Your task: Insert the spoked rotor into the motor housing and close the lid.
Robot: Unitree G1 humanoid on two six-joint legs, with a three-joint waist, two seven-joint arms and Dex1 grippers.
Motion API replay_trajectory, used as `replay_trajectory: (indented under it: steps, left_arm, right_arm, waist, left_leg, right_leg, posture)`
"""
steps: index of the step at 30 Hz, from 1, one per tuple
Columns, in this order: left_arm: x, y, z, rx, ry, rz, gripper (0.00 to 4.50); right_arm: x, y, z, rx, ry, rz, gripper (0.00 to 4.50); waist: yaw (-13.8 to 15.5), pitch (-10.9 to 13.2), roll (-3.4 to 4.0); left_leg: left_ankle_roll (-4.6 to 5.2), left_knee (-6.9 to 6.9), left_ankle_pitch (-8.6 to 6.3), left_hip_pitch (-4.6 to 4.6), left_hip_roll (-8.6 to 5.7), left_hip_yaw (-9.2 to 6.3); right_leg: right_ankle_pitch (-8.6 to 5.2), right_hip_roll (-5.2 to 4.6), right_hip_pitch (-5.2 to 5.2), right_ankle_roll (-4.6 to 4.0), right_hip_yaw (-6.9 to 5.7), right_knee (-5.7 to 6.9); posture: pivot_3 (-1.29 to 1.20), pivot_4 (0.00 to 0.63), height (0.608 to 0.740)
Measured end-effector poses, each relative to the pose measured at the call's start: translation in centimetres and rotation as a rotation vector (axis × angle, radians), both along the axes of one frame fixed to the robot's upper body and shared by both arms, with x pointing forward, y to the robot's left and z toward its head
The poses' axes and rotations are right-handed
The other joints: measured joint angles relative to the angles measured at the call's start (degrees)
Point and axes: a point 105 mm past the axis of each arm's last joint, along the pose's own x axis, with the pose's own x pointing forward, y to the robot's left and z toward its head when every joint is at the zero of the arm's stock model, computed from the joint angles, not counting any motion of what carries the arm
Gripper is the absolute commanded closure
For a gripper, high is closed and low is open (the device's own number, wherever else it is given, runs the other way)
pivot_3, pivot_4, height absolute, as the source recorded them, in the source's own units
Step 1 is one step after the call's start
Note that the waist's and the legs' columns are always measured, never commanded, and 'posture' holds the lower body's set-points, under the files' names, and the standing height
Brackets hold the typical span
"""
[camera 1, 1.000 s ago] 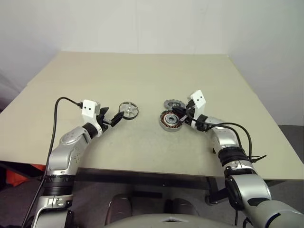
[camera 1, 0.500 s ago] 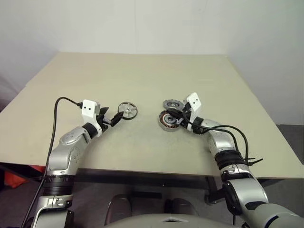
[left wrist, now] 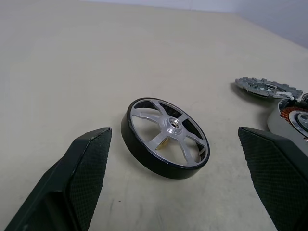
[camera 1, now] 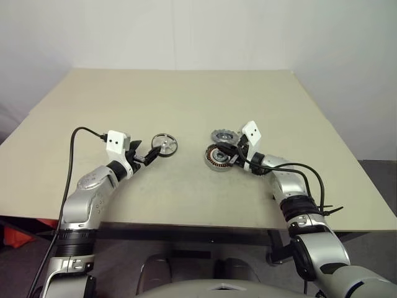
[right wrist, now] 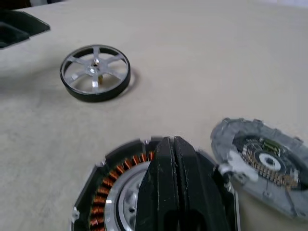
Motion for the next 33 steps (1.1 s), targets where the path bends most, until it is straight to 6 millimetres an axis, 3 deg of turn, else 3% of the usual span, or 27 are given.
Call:
replay_trajectory:
  steps: [6, 12, 21, 33]
  left_arm:
    - [0.0, 0.0, 0.0, 0.0, -0.001, 0.0, 0.0]
    - [0.0, 0.0, 0.0, -0.001, -0.001, 0.0, 0.0]
    - [0.0, 0.0, 0.0, -0.002, -0.001, 0.001, 0.0]
    - [0.0, -0.1, -0.1, -0.004, 0.0, 0.001, 0.0]
  right_arm:
    - [-0.3, 0.3, 0.8, -0.013, -0.012, 0.037, 4.46]
    - [-0.7, -0.7, -1.2, -0.192, 0.0, 0.046, 4.46]
    - [-0.3, -0.8, -1.0, -0.253, -0.048, 0.04, 4.46]
    - [-0.2, 0.1, 0.8, -0.259, -0.094, 0.079, 4.46]
  waist:
    - [0.01, 0.0, 0.0]
    - [0.04, 0.0, 0.0]
    - [-0.02, 0.0, 0.0]
    - [-0.01, 0.0, 0.0]
  left_leg:
    - [-0.01, 0.0, 0.0, 0.01, -0.01, 0.0]
    - [-0.03, 0.0, 0.01, 0.03, -0.01, 0.0]
    - [-0.03, 0.0, 0.01, 0.06, -0.01, 0.0]
    - [-0.02, 0.0, 0.01, 0.02, -0.01, 0.0]
  right_leg:
    - [-0.01, 0.0, 0.01, 0.01, 0.0, 0.0]
    - [-0.11, 0.0, 0.02, 0.19, 0.0, 0.01]
    - [-0.11, 0.0, 0.03, 0.19, 0.0, 0.01]
    - [-0.01, 0.01, 0.01, 0.02, 0.0, 0.0]
  posture:
    - [0.0, 0.0, 0.74]
    - [0.0, 0.0, 0.74]
    - [0.0, 0.0, 0.74]
    - [0.0, 0.0, 0.74]
